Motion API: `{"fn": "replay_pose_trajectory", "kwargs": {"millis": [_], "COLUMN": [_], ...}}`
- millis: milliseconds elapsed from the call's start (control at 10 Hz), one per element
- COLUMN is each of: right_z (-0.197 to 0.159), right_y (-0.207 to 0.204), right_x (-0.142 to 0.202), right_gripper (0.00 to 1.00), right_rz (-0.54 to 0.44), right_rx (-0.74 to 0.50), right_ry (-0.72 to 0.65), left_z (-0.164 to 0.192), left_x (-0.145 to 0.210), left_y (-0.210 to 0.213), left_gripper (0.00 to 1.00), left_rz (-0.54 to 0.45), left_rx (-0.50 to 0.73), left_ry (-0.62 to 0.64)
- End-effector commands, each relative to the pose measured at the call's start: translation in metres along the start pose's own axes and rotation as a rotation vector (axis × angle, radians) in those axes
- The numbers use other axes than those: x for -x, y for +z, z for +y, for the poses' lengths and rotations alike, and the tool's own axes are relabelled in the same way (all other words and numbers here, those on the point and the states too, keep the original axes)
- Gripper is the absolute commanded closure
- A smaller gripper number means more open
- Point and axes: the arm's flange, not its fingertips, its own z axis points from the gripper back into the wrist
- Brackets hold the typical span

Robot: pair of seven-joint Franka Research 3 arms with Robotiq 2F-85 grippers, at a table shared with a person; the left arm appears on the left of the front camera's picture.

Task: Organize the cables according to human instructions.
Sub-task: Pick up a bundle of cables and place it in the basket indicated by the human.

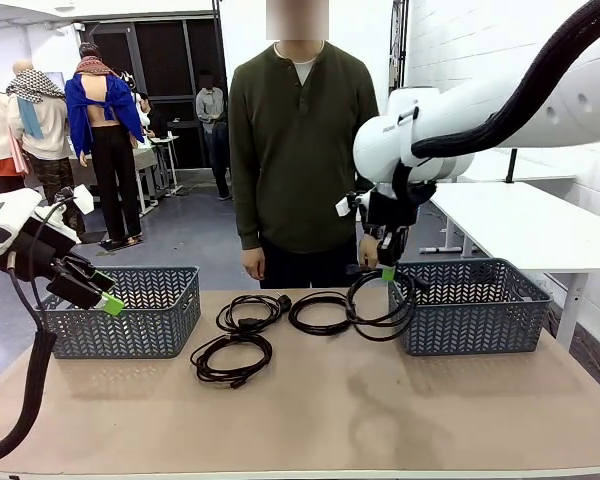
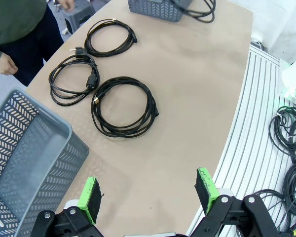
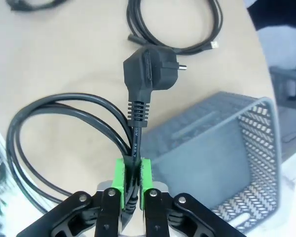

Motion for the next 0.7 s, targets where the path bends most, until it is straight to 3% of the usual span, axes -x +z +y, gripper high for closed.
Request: {"fn": "replay_pose_trajectory", "kwargs": {"millis": [0, 200, 300, 600], "right_z": [-0.0162, -0.0211, -0.0162, -0.0162], "right_y": [0.0105, 0.0166, 0.0100, 0.0100], "right_x": [0.0107, 0.0161, 0.0127, 0.0127], "right_gripper": [1.00, 1.00, 1.00, 1.00], "right_rz": [0.019, 0.026, 0.021, 0.021], "right_rx": [0.052, 0.019, 0.035, 0.035], "right_ry": [0.147, 0.206, 0.132, 0.132], "left_z": [0.0041, 0.0041, 0.0041, 0.0041], "left_x": [0.0015, 0.0015, 0.0015, 0.0015], "left_y": [-0.0001, -0.0001, -0.0001, -0.0001], "left_gripper": [0.00, 0.00, 0.00, 0.00], "left_rz": [-0.016, -0.016, -0.016, -0.016], "left_rx": [0.014, 0.014, 0.014, 0.014], "left_ry": [-0.014, -0.014, -0.014, -0.014]}}
